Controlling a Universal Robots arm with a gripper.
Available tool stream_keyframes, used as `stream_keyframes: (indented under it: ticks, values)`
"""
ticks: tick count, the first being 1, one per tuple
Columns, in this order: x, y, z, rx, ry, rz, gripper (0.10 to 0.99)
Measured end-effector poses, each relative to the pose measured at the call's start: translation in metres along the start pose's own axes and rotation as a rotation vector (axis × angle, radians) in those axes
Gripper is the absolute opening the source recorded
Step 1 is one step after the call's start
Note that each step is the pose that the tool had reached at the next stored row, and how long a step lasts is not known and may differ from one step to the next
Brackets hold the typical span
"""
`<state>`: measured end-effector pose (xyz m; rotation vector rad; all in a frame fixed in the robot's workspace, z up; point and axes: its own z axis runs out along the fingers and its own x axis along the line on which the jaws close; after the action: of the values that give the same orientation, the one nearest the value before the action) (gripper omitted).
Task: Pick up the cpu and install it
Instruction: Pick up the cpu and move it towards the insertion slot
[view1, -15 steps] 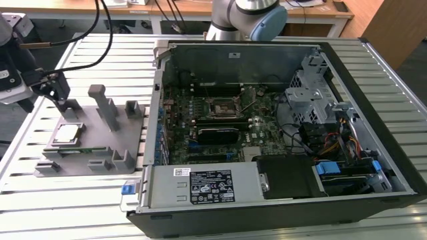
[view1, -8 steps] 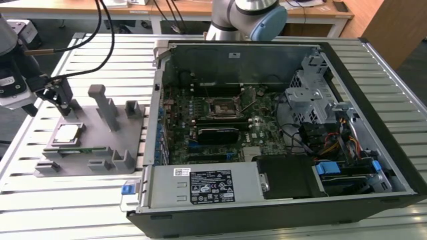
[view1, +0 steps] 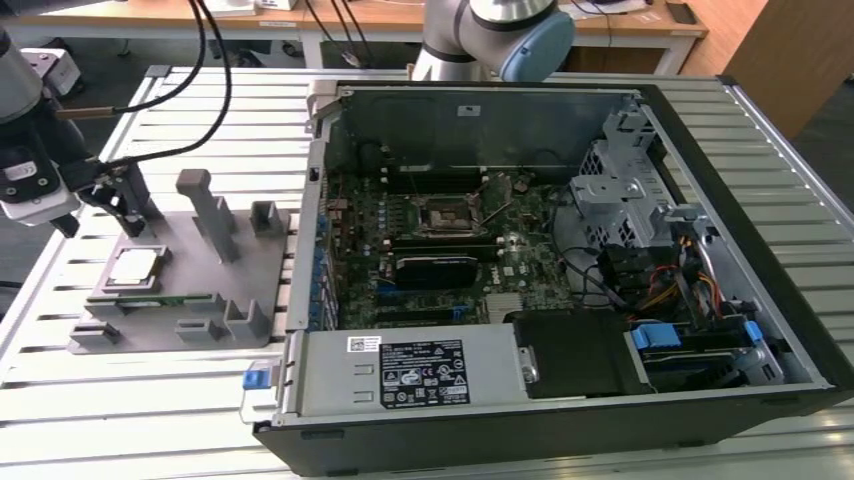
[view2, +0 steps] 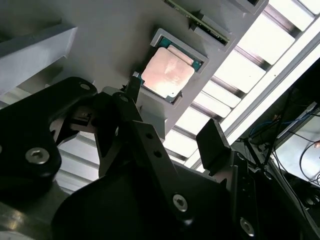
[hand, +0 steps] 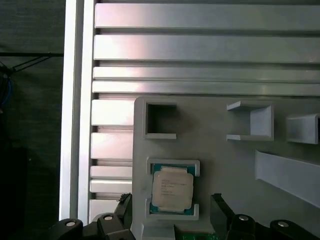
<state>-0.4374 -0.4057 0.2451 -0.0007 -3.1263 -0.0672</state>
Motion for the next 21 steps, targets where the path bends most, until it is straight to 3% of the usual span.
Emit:
stream_keyframes:
  ticks: [9, 21]
  values:
    - [-0.0002, -0.0007, 0.0160, 0.000, -0.0007, 0.016, 0.718]
    - [-0.0018, -0.0018, 0.0306, 0.000, -0.0010, 0.022, 0.718]
